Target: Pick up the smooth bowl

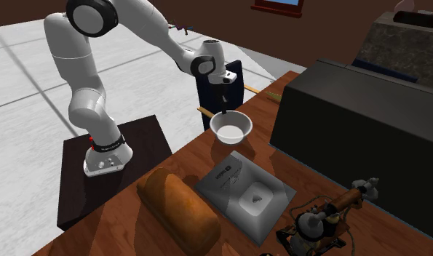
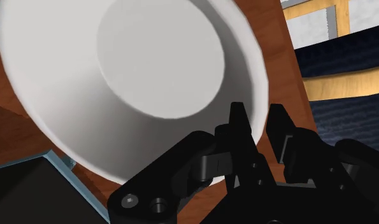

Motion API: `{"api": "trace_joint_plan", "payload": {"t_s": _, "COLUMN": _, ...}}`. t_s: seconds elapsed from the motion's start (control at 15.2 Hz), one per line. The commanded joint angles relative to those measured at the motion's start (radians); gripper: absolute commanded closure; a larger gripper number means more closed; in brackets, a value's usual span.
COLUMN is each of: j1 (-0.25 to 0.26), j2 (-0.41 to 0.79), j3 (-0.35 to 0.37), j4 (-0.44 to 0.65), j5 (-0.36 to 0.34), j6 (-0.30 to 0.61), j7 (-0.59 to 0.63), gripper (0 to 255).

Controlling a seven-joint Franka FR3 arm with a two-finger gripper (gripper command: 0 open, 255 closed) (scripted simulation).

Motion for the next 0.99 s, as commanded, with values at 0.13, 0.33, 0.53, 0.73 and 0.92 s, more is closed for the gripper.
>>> {"api": "trace_joint_plan", "payload": {"t_s": 0.13, "j1": -0.001, "j2": -0.033, "j3": 0.004, "j4": 0.012, "j5": 0.017, "j6": -0.044, "j7": -0.018, "gripper": 255}}
{"api": "trace_joint_plan", "payload": {"t_s": 0.33, "j1": -0.001, "j2": -0.059, "j3": 0.006, "j4": 0.024, "j5": 0.03, "j6": -0.081, "j7": -0.031, "gripper": 255}}
{"api": "trace_joint_plan", "payload": {"t_s": 0.53, "j1": -0.001, "j2": -0.084, "j3": 0.008, "j4": 0.037, "j5": 0.042, "j6": -0.118, "j7": -0.044, "gripper": 255}}
{"api": "trace_joint_plan", "payload": {"t_s": 0.73, "j1": 0.0, "j2": -0.107, "j3": 0.01, "j4": 0.053, "j5": 0.053, "j6": -0.156, "j7": -0.056, "gripper": 255}}
{"api": "trace_joint_plan", "payload": {"t_s": 0.92, "j1": 0.0, "j2": -0.123, "j3": 0.01, "j4": 0.065, "j5": 0.06, "j6": -0.183, "j7": -0.064, "gripper": 255}}
